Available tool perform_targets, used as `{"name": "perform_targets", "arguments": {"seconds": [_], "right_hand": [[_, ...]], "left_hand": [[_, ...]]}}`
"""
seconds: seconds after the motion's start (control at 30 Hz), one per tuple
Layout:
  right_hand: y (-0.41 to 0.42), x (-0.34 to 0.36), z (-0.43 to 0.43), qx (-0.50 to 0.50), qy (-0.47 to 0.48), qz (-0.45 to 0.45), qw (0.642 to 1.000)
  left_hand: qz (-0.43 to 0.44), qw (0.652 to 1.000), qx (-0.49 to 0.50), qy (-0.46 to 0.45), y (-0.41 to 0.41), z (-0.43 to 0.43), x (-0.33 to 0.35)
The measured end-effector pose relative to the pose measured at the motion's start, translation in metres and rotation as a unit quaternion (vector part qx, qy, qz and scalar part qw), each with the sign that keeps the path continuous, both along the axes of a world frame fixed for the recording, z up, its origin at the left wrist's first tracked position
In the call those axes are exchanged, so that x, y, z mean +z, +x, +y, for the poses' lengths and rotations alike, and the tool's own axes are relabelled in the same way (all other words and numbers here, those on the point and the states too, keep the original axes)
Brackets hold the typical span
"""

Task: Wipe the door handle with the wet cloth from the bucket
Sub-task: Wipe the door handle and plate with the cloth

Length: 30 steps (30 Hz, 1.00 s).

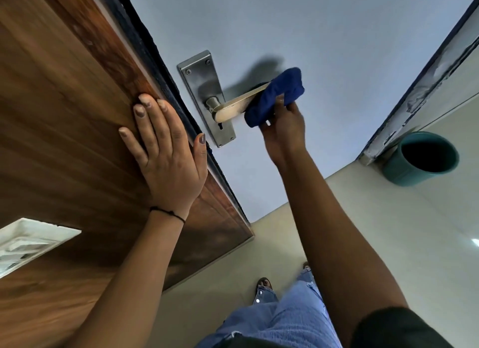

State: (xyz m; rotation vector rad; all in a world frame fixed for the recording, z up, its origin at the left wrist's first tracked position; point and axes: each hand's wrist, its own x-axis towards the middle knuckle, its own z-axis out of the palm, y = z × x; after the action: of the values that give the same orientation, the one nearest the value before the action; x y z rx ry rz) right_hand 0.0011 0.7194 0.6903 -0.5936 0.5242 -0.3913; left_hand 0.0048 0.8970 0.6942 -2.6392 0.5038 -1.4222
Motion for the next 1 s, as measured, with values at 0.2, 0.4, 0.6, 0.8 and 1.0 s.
{"name": "perform_targets", "arguments": {"seconds": [0.2,0.4,0.6,0.8,1.0], "right_hand": [[-0.009,-0.002,0.067,0.086,0.024,-0.007,0.996],[-0.001,0.005,0.025,0.02,-0.03,0.034,0.999],[0.006,0.01,0.012,-0.083,-0.321,0.075,0.94],[0.002,0.003,0.025,-0.074,-0.587,0.132,0.796],[-0.009,0.019,0.05,-0.017,-0.792,0.106,0.601]], "left_hand": [[0.0,1.0,-0.009,-0.01,-0.001,0.0,0.0],[0.002,1.0,-0.004,-0.011,-0.001,0.0,0.001],[-0.004,1.0,0.005,-0.001,0.0,0.0,-0.001],[-0.018,1.0,-0.005,-0.004,0.002,0.0,-0.005],[-0.013,1.0,-0.007,-0.003,0.001,0.0,-0.004]]}}
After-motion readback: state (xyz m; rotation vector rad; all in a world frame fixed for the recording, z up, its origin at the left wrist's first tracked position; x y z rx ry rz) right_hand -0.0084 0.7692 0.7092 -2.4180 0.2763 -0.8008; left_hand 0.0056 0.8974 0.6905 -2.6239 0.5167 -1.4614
